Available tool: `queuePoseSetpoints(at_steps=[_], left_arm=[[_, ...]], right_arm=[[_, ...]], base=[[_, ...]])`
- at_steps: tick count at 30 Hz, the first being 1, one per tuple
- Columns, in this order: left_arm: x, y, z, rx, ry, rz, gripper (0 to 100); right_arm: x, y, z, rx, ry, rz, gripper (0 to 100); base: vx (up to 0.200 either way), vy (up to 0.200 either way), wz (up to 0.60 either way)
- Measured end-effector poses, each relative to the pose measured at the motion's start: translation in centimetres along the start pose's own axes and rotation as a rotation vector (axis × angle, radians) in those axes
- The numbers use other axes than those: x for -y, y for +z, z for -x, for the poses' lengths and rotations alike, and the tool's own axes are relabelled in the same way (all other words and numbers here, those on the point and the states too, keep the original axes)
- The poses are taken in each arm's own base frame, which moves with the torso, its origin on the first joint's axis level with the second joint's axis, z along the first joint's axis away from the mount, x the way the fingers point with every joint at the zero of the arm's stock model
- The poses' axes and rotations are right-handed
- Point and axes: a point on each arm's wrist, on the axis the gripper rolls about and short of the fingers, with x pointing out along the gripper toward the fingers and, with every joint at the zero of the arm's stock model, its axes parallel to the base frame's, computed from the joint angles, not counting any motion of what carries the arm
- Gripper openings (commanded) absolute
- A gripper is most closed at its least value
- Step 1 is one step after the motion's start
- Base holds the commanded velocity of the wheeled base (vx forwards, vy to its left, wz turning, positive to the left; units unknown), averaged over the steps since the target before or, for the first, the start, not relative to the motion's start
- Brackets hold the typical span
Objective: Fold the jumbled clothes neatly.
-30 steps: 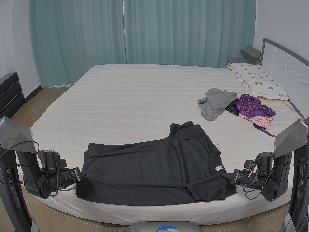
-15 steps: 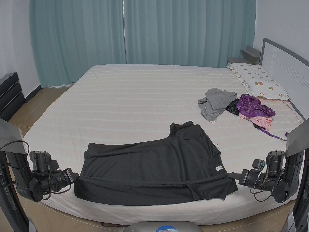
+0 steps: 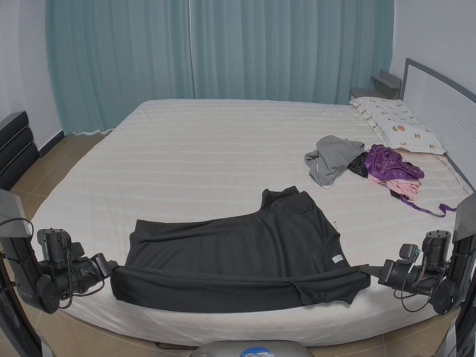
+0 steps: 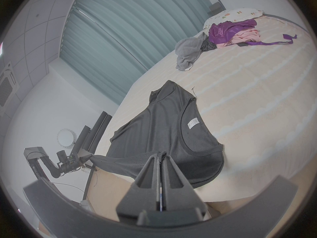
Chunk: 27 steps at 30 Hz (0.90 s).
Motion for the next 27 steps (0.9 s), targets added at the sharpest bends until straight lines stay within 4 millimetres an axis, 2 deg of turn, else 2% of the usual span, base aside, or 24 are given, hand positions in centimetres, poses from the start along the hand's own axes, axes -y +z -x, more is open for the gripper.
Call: queuePoseSetpoints(at_steps=[11,18,27], left_arm=[[0.2,-0.9,1.0,-0.026,0.004,-0.004,0],[0.1,-0.9,0.4,-0.036,0.005,-0.003,0],[-0.5,-0.7,-1.7,-0.053,0.018,0.007,0]], right_arm=[[0.0,-0.6,0.4,-0.06,-0.039,-0.022,0],[-0.1,-0.5,0.5,-0.06,-0.041,-0.014,0],[0.7,0.4,-2.5,-0.049,-0.037,0.003,0]], base=[[0.0,0.0,0.0],[0.0,0.0,0.0],[0.0,0.0,0.0]])
